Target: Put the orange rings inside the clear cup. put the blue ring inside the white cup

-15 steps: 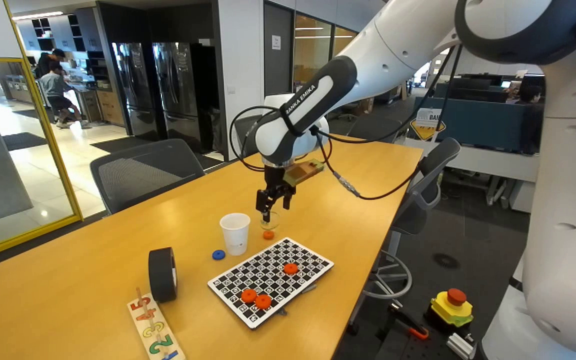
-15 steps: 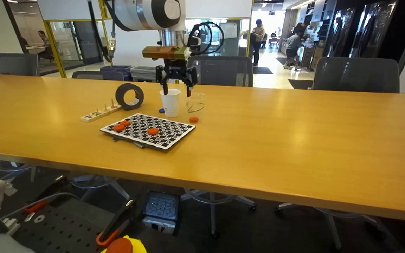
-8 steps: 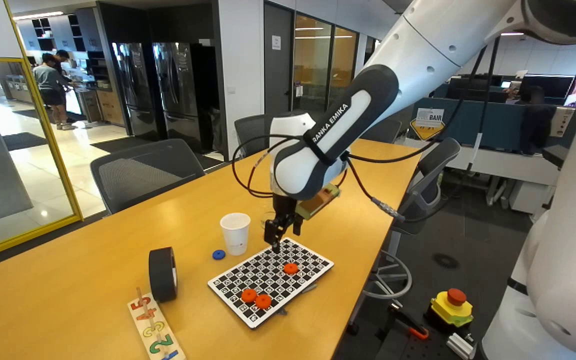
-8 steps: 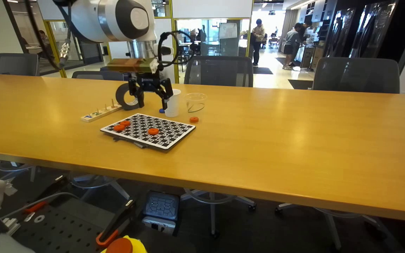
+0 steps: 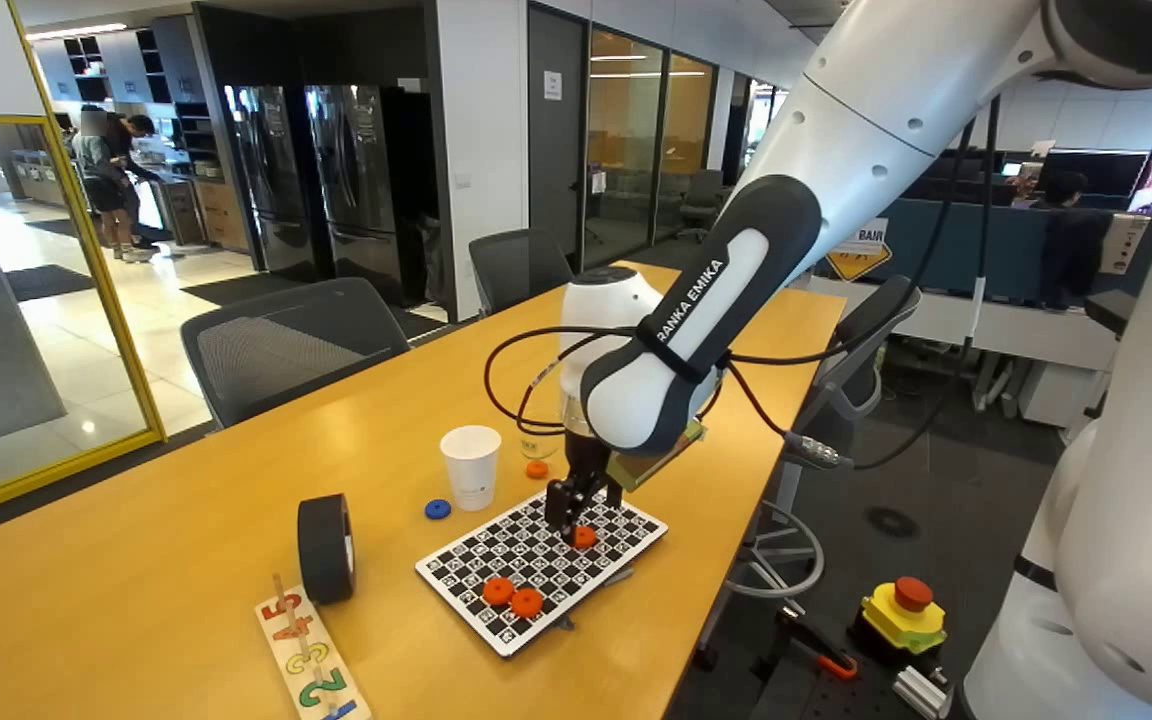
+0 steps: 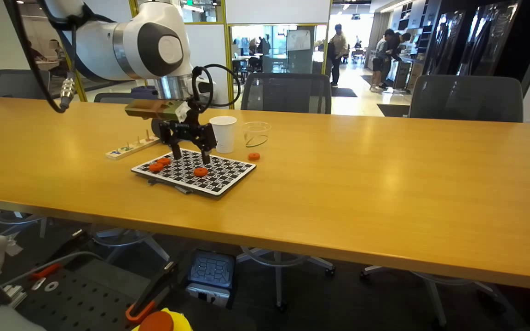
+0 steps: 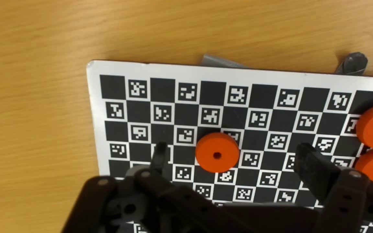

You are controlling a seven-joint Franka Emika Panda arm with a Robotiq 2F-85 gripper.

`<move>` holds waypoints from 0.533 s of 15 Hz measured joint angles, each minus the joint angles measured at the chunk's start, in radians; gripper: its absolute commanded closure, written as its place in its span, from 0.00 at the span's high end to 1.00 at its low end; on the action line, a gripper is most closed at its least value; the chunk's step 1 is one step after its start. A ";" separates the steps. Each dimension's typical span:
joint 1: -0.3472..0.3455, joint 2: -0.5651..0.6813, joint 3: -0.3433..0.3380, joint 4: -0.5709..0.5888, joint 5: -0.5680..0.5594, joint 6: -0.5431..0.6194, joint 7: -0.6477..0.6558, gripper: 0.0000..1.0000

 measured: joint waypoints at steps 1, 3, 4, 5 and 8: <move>-0.002 0.005 -0.003 0.002 0.000 0.000 0.002 1.00; -0.005 0.019 -0.010 0.014 0.000 0.000 0.003 1.00; -0.007 0.030 -0.013 0.023 0.000 0.000 0.003 1.00; -0.008 0.042 -0.016 0.033 0.000 0.000 0.003 1.00; -0.009 0.088 -0.025 0.072 0.006 0.001 0.003 1.00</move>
